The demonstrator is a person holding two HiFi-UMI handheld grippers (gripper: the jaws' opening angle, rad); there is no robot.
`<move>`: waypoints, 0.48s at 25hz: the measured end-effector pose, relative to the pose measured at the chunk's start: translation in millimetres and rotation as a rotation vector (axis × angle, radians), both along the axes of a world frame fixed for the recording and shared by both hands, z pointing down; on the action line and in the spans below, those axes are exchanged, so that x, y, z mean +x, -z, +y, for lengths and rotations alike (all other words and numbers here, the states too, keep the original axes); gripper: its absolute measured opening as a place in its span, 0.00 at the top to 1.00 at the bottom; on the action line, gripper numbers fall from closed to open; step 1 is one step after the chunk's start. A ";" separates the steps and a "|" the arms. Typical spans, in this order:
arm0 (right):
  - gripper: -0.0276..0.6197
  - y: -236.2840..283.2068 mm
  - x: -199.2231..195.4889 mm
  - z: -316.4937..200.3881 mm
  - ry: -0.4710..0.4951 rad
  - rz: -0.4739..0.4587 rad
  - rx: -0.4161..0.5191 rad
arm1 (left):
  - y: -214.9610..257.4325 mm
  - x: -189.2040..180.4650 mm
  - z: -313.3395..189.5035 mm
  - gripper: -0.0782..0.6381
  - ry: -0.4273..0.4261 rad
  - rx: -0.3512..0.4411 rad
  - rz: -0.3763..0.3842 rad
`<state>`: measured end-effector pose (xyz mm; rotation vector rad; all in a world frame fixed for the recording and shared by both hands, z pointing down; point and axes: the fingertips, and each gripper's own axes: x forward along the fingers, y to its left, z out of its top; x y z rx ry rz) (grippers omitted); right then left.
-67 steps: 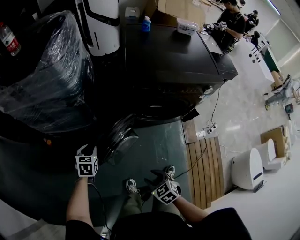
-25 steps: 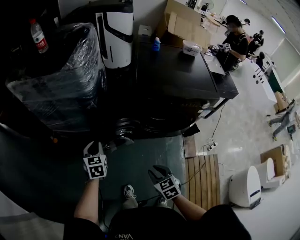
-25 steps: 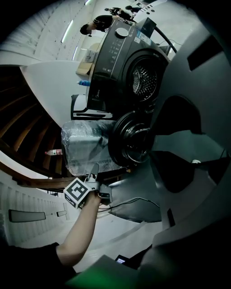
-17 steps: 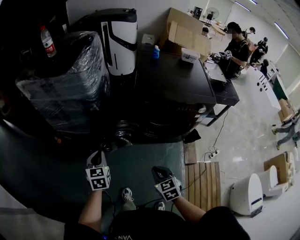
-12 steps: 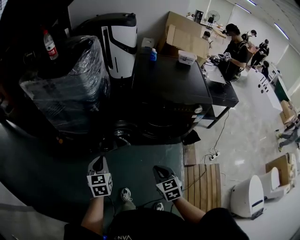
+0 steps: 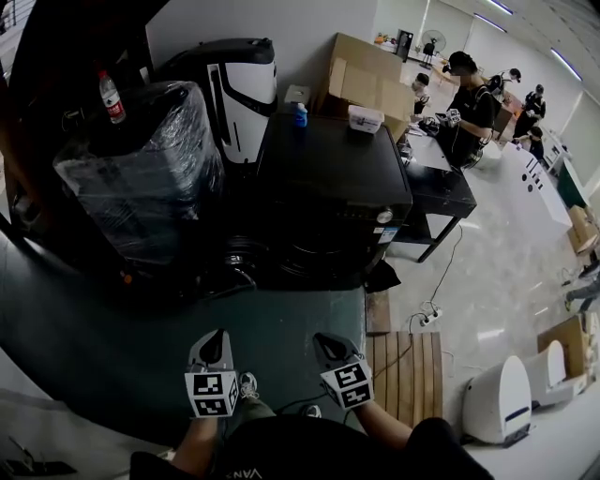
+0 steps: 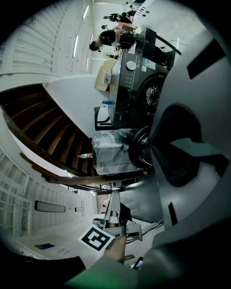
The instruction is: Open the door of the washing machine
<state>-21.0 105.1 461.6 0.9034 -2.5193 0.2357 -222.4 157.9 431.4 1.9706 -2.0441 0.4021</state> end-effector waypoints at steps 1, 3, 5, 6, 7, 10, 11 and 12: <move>0.95 2.5 6.1 2.6 0.003 -0.007 0.004 | 0.8 8.7 4.8 0.87 -0.002 0.004 -0.003; 0.95 7.4 17.8 8.6 0.009 -0.023 0.008 | 0.8 25.8 14.9 0.87 -0.009 0.004 -0.015; 0.95 12.0 28.7 13.8 0.014 -0.035 0.013 | 1.2 41.0 23.4 0.87 -0.015 -0.001 -0.030; 0.95 13.7 34.0 15.8 0.017 -0.041 0.014 | 1.5 48.0 26.5 0.87 -0.016 -0.002 -0.034; 0.95 14.8 39.2 17.7 0.019 -0.046 0.014 | 1.7 54.6 29.2 0.87 -0.017 0.000 -0.035; 0.95 15.5 52.2 23.1 0.030 -0.060 0.011 | 1.9 71.3 35.9 0.87 -0.019 0.010 -0.039; 0.95 15.3 54.8 24.8 0.034 -0.066 0.010 | 2.5 75.2 37.8 0.87 -0.018 0.013 -0.044; 0.95 15.0 56.7 26.5 0.039 -0.072 0.009 | 3.3 78.2 39.7 0.87 -0.018 0.016 -0.050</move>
